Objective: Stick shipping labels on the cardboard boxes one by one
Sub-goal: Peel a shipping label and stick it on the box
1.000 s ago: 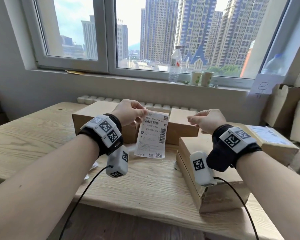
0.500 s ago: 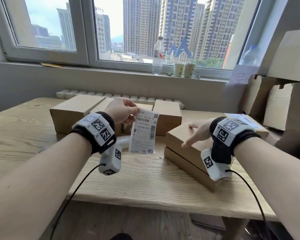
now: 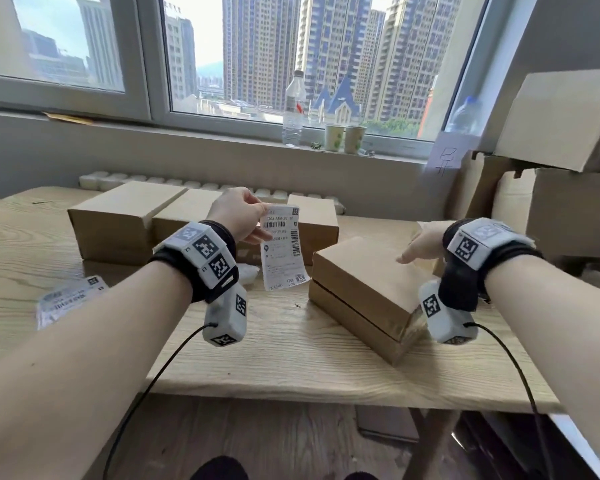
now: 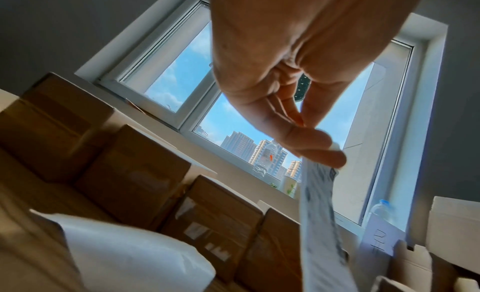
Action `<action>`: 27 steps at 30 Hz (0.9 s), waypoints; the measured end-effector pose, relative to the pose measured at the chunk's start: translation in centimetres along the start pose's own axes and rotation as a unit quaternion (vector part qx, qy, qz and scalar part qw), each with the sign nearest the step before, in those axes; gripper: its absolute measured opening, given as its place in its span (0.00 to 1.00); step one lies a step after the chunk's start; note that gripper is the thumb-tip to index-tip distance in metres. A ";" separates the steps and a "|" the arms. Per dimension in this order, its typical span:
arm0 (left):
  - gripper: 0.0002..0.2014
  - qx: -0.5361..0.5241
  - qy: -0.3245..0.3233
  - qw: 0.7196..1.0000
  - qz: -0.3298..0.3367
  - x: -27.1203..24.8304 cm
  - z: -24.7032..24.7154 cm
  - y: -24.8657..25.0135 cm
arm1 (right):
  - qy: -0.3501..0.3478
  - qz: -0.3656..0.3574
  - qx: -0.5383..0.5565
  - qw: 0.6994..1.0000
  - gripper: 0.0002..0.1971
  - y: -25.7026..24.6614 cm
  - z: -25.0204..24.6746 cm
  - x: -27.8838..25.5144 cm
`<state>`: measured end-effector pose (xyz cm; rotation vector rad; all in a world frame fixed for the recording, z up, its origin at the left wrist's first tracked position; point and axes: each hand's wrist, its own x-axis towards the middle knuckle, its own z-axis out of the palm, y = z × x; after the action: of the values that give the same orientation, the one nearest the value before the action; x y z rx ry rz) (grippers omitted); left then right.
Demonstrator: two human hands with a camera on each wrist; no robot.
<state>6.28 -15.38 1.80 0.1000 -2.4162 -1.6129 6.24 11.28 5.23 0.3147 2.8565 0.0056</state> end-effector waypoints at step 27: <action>0.04 -0.186 -0.083 0.979 0.025 -1.8 -0.7 2.5 | 0.187 -0.285 0.442 0.829 0.08 -10.9 -0.1 -3.4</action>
<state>8.40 -14.74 4.03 -0.1646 -2.1581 -2.0902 7.06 -0.09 5.86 -0.4507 2.9794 -1.5408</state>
